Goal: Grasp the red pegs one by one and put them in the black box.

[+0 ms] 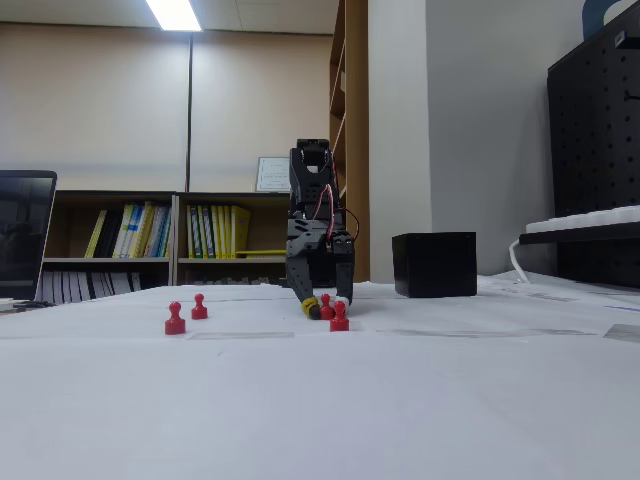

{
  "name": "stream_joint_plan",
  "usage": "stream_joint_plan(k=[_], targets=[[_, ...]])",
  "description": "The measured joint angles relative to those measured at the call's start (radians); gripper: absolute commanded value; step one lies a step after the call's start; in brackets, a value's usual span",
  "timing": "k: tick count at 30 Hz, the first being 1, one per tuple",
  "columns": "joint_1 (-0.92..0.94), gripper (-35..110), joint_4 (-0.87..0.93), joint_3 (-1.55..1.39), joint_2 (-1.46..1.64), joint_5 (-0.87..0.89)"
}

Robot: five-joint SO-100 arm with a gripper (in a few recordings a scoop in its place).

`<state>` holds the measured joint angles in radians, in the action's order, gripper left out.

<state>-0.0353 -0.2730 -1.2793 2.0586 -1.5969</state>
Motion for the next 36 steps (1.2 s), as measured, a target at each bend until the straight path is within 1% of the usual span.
stream_joint_plan(k=[4,7,9,12,16,21,25,28,30,32,36], targets=[[0.012,0,0.074,-0.008,-0.029,-0.015],[0.025,0,0.235,-0.029,-0.091,-0.046],[0.028,0,0.391,-0.058,-0.138,-0.097],[0.018,0,0.675,-0.087,-0.242,-0.176],[-0.038,0,1.052,-0.186,-0.411,-0.305],[-0.198,0,1.525,-0.390,-0.603,-0.451],[-0.397,0,1.779,-0.482,-0.696,-0.555],[-0.546,0,1.847,-0.499,-0.712,-0.635],[-0.617,0,1.861,-0.499,-0.712,-0.681],[-0.670,0,1.845,-0.491,-0.709,-0.712],[-0.721,0,1.750,-0.410,-0.658,-0.735]])
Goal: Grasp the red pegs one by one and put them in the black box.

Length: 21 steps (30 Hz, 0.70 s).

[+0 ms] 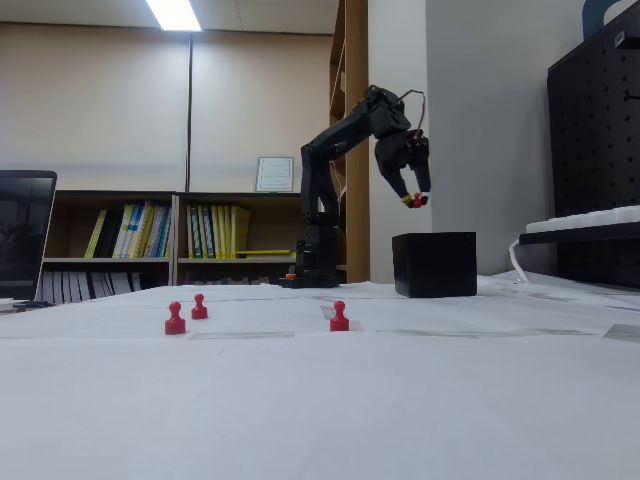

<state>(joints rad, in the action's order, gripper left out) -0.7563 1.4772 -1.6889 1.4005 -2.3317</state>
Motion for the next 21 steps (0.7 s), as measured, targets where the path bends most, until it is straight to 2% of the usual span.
stream_joint_plan(k=[6,10,12,14,21], targets=[[-0.023,1,-0.133,0.144,0.084,0.005],[-0.012,13,-0.183,0.183,0.097,0.038],[-0.006,22,-0.184,0.183,0.097,0.043],[0.017,25,-0.179,0.183,0.097,0.055],[0.140,26,-0.164,0.127,0.058,0.074]])
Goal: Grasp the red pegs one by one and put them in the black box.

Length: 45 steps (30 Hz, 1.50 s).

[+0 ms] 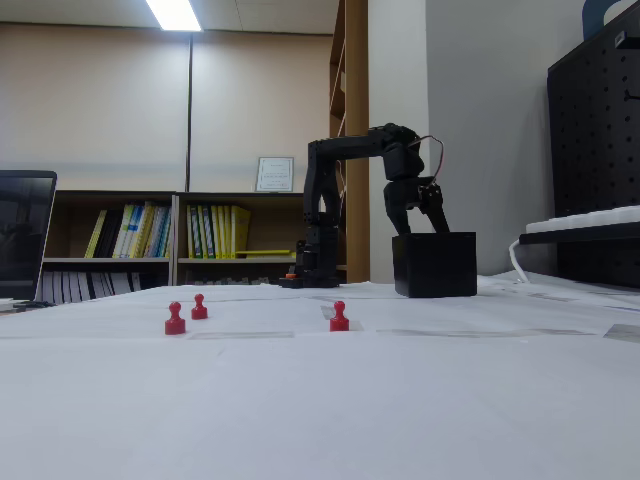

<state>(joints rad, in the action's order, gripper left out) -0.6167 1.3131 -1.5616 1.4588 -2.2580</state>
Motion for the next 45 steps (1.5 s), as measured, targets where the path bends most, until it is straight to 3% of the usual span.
stream_joint_plan(k=[5,9,18,25,32,45], targets=[[0.129,25,0.052,-0.100,-0.106,0.074],[0.327,25,-0.026,-0.055,-0.176,0.176],[0.736,25,-0.575,0.417,-0.201,0.499],[0.899,26,-0.976,0.528,-0.028,0.571],[0.962,25,-1.239,0.526,0.198,0.614],[0.940,25,-1.503,0.491,0.402,0.683]])
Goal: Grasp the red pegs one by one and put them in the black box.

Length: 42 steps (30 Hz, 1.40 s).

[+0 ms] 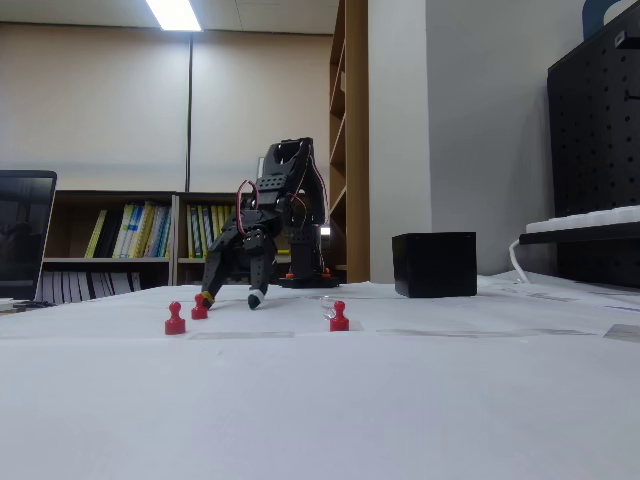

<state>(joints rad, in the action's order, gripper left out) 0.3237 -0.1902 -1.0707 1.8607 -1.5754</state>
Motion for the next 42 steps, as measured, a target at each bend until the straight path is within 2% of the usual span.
stream_joint_plan(k=[26,42], targets=[[-0.006,24,-0.103,-0.252,0.232,0.031],[-0.006,0,-0.098,-0.253,0.232,0.043]])
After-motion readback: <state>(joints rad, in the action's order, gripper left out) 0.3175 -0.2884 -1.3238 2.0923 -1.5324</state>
